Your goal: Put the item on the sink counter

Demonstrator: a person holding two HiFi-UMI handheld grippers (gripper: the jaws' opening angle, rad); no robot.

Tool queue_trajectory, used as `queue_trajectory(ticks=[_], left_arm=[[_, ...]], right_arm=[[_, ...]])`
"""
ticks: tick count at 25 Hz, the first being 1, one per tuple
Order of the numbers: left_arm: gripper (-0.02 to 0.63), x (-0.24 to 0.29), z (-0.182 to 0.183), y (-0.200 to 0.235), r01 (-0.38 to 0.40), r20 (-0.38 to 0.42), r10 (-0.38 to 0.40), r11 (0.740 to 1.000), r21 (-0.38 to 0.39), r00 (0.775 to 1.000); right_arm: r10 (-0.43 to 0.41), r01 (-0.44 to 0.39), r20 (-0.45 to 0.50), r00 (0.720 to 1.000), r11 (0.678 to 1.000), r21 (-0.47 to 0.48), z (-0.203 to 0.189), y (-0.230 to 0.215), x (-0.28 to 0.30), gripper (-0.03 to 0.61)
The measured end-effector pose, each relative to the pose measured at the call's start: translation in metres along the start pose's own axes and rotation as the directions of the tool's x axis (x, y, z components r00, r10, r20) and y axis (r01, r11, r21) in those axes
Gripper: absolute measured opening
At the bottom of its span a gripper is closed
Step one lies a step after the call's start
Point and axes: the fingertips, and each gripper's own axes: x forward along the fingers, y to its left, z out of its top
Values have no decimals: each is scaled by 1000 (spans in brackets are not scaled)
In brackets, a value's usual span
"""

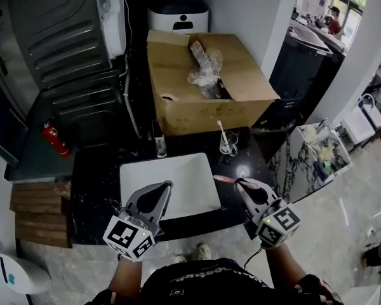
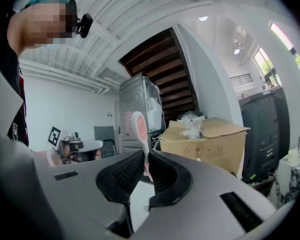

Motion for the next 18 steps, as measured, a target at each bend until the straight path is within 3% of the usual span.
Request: queue_trajectory(ticks=[8,12,18], left_arm=[[12,59,-50,2,14,-61,-15,1000,-13,998],[12,85,-72,17,-13,-68,11,1000,-26,998],[12,106,-77,19,-6,-56,4,999,-38,998]], right_arm=[[-220,218,-89,971,975,-39,-33,-116,18,60],[-274,270,-117,955,962,-50,-49,-156,41,60],[-323,316,-154,934,946,-70,-78,-205,81,60]])
